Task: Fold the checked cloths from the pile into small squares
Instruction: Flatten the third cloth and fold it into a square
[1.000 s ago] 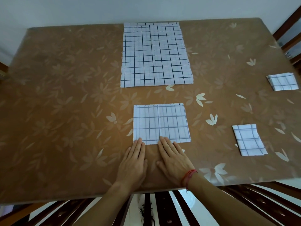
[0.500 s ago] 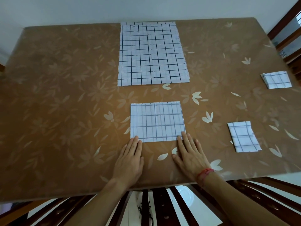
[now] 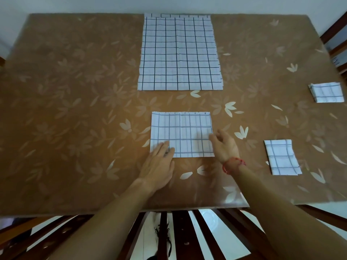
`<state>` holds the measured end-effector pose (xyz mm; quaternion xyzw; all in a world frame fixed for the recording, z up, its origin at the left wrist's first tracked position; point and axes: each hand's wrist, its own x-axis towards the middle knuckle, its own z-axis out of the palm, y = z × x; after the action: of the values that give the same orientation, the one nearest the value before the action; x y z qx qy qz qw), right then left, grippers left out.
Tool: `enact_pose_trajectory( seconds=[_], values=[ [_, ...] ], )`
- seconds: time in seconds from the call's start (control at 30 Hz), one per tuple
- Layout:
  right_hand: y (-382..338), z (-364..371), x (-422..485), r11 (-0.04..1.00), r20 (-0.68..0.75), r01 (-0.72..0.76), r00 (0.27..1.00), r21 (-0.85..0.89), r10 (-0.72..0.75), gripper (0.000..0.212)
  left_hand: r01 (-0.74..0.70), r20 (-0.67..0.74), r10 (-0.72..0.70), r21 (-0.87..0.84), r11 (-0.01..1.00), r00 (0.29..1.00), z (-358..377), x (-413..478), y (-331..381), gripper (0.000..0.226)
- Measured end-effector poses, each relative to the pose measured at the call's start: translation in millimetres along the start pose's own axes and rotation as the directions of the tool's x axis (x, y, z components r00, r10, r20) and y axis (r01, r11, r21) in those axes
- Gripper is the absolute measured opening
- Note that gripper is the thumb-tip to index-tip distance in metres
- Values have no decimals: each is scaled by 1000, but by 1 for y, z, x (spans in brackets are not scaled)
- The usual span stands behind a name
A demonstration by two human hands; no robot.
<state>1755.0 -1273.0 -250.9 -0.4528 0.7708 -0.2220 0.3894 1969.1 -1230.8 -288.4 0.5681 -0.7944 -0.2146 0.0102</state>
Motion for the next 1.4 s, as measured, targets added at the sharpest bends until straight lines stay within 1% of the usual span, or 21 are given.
enact_pose_trajectory(
  seconds=[0.07, 0.1, 0.2, 0.3, 0.37, 0.43, 0.5, 0.57, 0.7, 0.77, 0.83, 0.93, 1.0, 1.07, 1.17, 1.27, 1.33, 1.4],
  values=[
    [-11, -3, 6, 995, 2, -77, 997, 69, 77, 41, -1, 9, 1, 28, 1000, 1000, 2, -1, 0, 51],
    [-16, -4, 10, 990, 2, -103, 995, 91, 104, 43, 2, 8, -2, 31, 1000, 1000, 4, -1, 0, 52],
    [-20, -1, 21, 976, -5, -187, 982, 108, 189, 36, 0, -9, 0, 25, 1000, 1000, 5, -2, 0, 52],
    [-20, 2, 30, 956, 11, -239, 970, 171, 241, 26, 5, -9, -4, 20, 1000, 1000, 5, -3, -1, 52],
    [-21, 3, 35, 928, 41, -293, 956, 230, 292, 25, 10, 2, -10, 13, 1000, 1000, 6, -3, -1, 53],
    [-23, 1, 37, 885, 82, -352, 935, 305, 344, 28, 13, 9, -13, 0, 1000, 1000, 6, -3, -2, 53],
    [-24, -1, 37, 856, 146, -388, 922, 342, 359, 22, 9, 2, -9, -18, 1000, 1000, 6, -3, -4, 52],
    [-23, -2, 39, 858, 172, -393, 919, 331, 354, 23, 0, -23, 0, -33, 999, 1000, 6, -3, -5, 52],
    [-16, -3, 43, 920, 107, -312, 950, 236, 295, 16, -26, -43, 24, -45, 999, 999, 6, -3, -7, 52],
    [-14, -4, 41, 933, 87, -276, 961, 232, 263, 15, -31, -71, 28, -46, 998, 997, 6, -3, -8, 53],
    [-10, -3, 37, 917, 67, -272, 962, 292, 264, 18, -37, -94, 32, -47, 998, 995, 4, -2, -7, 56],
    [-4, 2, 25, 831, 72, -311, 947, 461, 314, 12, -59, -102, 52, -69, 996, 993, 2, 2, -1, 63],
    [0, 7, 13, 759, 122, -350, 932, 549, 342, 10, -51, -77, 44, -97, 994, 996, 2, 3, 2, 66],
    [2, 12, 0, 692, 223, -407, 912, 596, 344, 12, -28, -55, 22, -115, 993, 998, 4, 4, 3, 69],
    [3, 19, -20, 662, 361, -465, 883, 587, 300, 12, -8, -72, -1, -113, 994, 997, 5, 6, 1, 64],
    [9, 22, -31, 684, 439, -464, 869, 563, 228, 18, -6, -88, -4, -114, 993, 996, 4, 6, -1, 61],
    [13, 19, -35, 735, 486, -426, 861, 527, 150, 19, -6, -75, -1, -100, 995, 997, 5, 5, -2, 53],
    [19, 16, -38, 803, 505, -352, 860, 481, 74, 26, -4, -75, -3, -97, 995, 997, 6, 3, -4, 55]
  ],
)
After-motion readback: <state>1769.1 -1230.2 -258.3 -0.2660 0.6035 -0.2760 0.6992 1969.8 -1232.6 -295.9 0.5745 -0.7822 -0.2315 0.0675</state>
